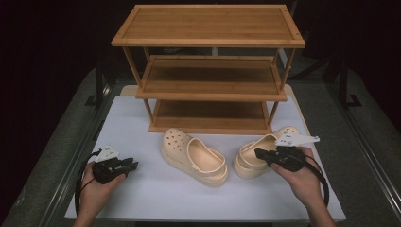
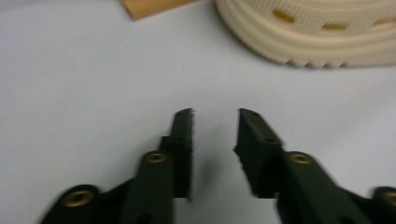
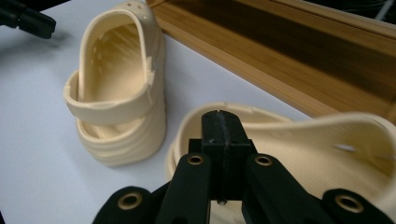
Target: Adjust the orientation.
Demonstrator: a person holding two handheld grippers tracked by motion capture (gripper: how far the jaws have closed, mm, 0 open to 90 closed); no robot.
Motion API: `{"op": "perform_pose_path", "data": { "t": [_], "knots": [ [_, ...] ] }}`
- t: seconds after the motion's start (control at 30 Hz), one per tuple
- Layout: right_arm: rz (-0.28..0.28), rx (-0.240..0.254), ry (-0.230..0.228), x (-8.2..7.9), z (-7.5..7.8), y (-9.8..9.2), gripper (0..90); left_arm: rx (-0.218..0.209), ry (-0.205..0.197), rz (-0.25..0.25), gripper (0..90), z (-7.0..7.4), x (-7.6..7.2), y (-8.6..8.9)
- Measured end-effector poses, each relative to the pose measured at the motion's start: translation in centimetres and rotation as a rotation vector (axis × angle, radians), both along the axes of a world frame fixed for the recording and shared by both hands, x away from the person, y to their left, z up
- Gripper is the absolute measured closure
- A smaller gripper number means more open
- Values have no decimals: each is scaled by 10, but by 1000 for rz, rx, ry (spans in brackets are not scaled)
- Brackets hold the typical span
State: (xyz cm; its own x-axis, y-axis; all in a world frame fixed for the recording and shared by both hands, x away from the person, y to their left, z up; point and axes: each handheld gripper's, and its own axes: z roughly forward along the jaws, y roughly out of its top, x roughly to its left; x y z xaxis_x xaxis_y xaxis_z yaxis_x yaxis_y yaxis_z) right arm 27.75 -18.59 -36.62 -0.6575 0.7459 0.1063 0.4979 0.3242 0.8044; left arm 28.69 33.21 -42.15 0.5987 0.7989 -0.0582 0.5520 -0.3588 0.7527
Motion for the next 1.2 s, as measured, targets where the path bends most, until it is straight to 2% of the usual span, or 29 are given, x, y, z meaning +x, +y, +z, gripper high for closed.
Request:
{"op": "perform_pose_path", "data": {
  "t": [0.1, 0.13, 0.37, 0.5, 0.73, 0.87, 0.9, 1.2],
  "knots": [
    [14, 0, -1, 5, 0, 8, 896, -18, 7, -16, 892, 5, 1, -3],
    [28, 2, -4, 9, 0, 15, 896, -26, 17, -29, 899, 8, 2, -7],
    [57, 17, 9, 23, -2, 33, 896, -22, 40, -52, 900, 15, 10, -21],
    [76, 19, 18, 32, -4, 47, 896, -12, 48, -85, 900, 20, 22, -34],
    [101, 8, 37, 40, -8, 61, 896, -20, 51, -102, 900, 24, 35, -50],
    [116, -2, 45, 42, -12, 68, 896, -17, 47, -108, 900, 23, 40, -61],
    [124, -9, 48, 42, -14, 71, 896, -5, 57, -121, 900, 19, 41, -65],
    [151, -47, 77, 42, -27, 80, 896, -3, 69, -140, 900, 12, 43, -70]
  ]
}}
